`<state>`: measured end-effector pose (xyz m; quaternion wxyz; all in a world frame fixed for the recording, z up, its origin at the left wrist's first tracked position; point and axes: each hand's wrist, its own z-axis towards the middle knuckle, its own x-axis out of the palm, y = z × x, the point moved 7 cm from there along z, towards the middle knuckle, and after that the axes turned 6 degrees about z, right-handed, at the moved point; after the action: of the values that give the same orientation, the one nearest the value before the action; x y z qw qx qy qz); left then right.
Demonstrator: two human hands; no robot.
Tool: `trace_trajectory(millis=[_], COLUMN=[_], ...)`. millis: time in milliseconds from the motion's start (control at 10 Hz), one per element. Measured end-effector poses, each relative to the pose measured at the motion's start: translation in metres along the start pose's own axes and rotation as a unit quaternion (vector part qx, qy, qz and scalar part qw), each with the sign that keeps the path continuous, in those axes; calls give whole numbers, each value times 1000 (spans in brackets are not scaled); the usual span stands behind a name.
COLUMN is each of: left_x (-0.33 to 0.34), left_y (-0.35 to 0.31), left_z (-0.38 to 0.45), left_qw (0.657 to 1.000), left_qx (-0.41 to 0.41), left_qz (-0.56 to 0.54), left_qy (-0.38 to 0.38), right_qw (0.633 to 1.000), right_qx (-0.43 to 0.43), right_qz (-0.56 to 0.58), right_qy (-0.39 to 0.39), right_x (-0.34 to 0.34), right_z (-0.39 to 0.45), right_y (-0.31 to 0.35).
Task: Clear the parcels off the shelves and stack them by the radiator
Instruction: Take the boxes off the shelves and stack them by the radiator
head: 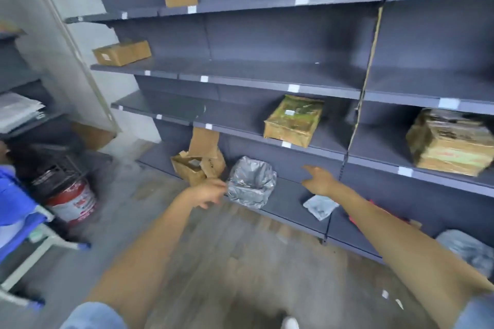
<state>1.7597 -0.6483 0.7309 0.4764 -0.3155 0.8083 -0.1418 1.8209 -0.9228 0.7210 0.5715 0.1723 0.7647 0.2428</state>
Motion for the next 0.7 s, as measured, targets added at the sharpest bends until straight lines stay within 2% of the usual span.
trace_trajectory(millis=[100,200,300,400,500,700], left_x=[-11,-5,1,-7,-12,-17], left_y=[10,-22,-72,-106,-106,-115], left_z=[47,100,150,204,253,345], left_qw=[1000,1000,997,994,995,994], left_qx=[-9,10,56,96,75,59], left_qz=[11,18,13,3,-30,-14], left_qy=[-4,19,48,57,61,91], right_qw=[999,994,988,977,971,939], right_qx=[9,57,117,166,199,247], right_qz=[36,79,71,120,133,238], right_qy=[10,47,78,57,26,2], right_x=[14,28,30,10,-14,-22], right_z=[68,118,153,191,223,260], right_y=[10,-7,-42,-74,-92,-113])
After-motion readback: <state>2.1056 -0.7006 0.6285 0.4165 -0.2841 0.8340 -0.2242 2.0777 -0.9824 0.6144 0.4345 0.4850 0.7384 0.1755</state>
